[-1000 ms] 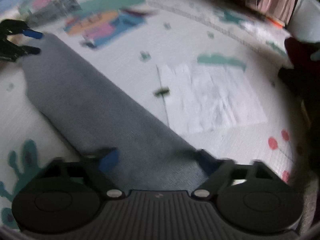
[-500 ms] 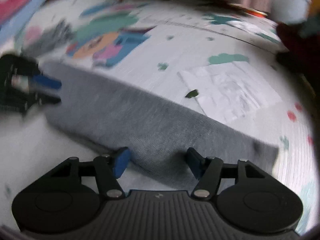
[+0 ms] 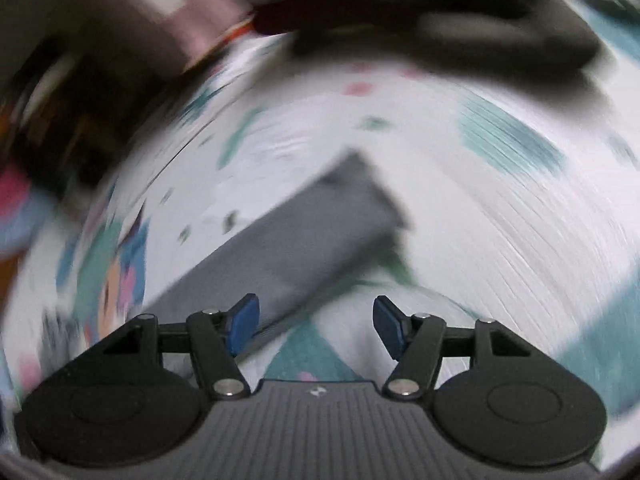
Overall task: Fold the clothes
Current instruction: 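Close the right tool on the stacked leg cuffs of the sweatpants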
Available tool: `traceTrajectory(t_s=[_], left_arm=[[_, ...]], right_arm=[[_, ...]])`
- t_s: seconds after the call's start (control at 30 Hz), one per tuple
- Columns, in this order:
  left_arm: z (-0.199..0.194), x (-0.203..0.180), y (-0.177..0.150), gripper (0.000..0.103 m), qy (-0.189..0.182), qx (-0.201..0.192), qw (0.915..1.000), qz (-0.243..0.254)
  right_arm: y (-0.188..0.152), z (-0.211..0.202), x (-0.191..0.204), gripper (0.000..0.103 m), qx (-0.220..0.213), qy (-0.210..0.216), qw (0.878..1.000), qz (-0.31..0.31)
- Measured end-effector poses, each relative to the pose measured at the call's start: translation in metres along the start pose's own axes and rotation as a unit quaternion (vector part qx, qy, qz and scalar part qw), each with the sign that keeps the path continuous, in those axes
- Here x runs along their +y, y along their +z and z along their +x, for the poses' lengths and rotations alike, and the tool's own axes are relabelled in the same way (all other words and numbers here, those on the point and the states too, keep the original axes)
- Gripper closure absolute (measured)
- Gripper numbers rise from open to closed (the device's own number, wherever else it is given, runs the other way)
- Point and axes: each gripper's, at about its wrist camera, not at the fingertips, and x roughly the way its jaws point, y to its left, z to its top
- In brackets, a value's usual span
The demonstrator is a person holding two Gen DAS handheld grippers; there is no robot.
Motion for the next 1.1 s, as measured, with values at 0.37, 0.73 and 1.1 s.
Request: traceTrajectory(t_s=[0.37,0.73,1.1], left_arm=[[0.001,0.017,-0.011,0.058,-0.003,0.007,0.9982,-0.059],[0.002,0.021,-0.015,0.057,-0.008,0.012,0.9964,-0.084],[0.003,0.027,-0.015,0.056,-0.014,0.016,0.9947,-0.101]], right_arm=[[0.025,0.026,-0.028,0.028,-0.045,0.037,0.988,0.14],[0.027,0.031,-0.022,0.043,-0.051,0.025,0.987,0.153],[0.031,0.039,-0.02,0.088,-0.039,0.023,0.989,0.143]])
